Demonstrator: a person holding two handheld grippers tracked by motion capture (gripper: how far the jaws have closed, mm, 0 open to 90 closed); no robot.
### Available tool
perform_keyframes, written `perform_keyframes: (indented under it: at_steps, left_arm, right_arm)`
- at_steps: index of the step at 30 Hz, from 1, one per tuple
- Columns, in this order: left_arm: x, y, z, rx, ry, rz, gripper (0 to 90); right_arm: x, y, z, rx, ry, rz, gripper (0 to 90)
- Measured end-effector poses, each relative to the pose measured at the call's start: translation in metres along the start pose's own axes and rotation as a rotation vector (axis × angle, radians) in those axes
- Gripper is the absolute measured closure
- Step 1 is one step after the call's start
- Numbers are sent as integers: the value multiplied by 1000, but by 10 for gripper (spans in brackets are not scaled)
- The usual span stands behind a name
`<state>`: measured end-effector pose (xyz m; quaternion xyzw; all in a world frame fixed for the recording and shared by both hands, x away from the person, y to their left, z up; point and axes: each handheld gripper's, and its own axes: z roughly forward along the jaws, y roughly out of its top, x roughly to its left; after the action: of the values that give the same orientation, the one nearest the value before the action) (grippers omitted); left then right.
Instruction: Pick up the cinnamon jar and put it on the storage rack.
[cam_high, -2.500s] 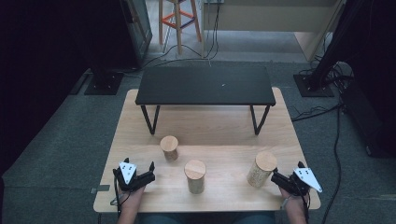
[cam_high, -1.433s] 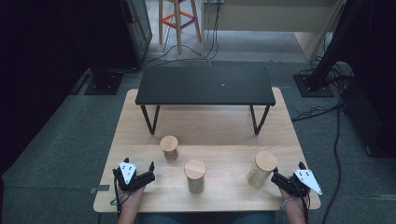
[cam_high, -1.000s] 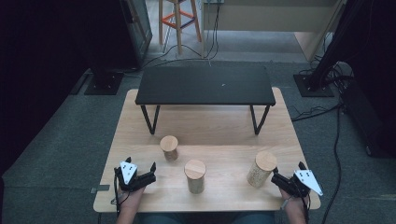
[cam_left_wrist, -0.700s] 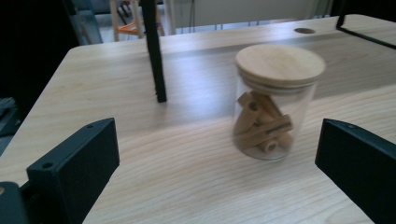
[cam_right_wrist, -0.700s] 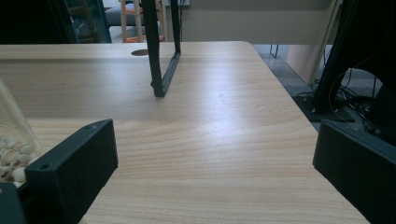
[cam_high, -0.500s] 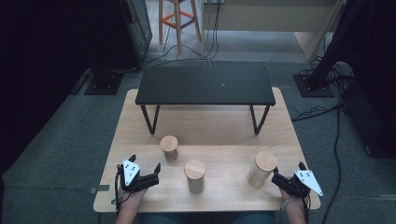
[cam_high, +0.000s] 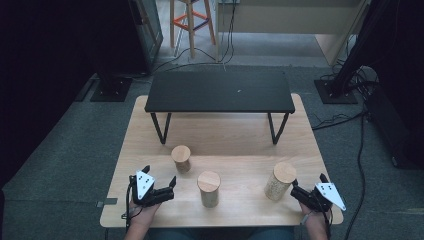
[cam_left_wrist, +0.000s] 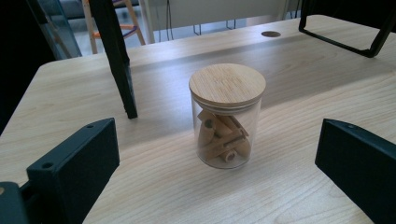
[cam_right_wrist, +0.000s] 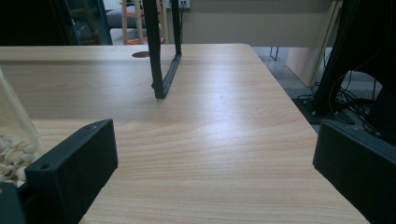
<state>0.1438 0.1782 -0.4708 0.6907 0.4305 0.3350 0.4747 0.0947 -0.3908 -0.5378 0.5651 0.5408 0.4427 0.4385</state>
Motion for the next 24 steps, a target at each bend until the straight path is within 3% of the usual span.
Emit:
perform_keyframes:
  at_steps: [10,24]
  left_arm:
    - [2,3,5,5,-5,-18,0]
    - [3,13,26,43,-47,0,0]
  right_arm:
    - [-1,0,0,-3,4,2,0]
    - [-1,-1,-1,-6,7,2,0]
